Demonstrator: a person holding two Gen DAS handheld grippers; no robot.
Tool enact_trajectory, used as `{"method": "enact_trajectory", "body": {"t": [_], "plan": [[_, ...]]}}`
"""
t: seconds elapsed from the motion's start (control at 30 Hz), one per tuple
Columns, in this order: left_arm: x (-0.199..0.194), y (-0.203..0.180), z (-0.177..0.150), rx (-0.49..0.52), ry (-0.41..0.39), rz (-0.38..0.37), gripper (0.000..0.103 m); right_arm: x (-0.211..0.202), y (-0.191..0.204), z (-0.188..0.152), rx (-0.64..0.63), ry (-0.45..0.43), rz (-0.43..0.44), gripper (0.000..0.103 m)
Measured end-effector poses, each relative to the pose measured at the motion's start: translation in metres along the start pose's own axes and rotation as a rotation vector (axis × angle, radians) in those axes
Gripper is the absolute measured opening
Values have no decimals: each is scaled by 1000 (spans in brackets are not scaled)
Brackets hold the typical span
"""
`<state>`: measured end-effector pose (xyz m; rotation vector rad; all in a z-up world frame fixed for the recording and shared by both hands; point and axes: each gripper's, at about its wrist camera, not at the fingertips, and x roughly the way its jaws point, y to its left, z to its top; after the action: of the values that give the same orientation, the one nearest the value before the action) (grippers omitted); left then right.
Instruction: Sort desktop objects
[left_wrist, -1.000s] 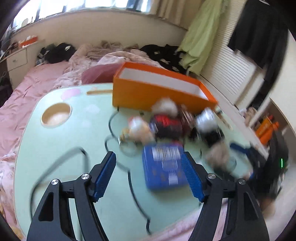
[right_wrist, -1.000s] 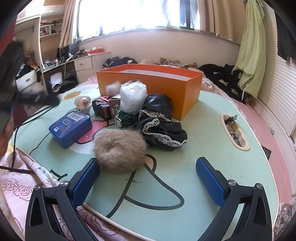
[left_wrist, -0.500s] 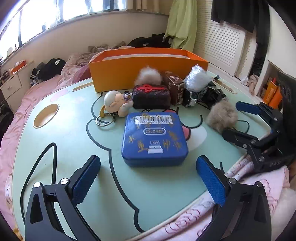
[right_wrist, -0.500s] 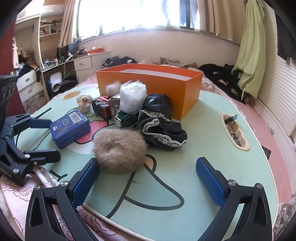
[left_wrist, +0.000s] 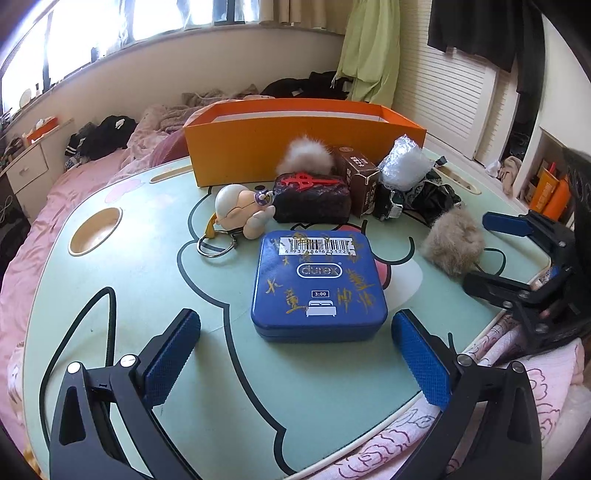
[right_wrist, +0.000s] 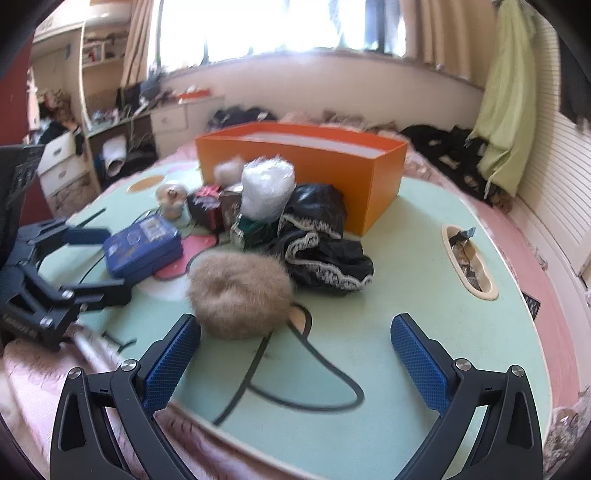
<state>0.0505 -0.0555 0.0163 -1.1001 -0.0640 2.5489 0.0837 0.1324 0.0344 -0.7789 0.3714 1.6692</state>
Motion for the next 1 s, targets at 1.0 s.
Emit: {"method": "enact_trajectory", "body": {"t": [1.0], "plan": [[0,-2,0,22,6,-12,103,51,-113,104,339,84,-243,97]]}}
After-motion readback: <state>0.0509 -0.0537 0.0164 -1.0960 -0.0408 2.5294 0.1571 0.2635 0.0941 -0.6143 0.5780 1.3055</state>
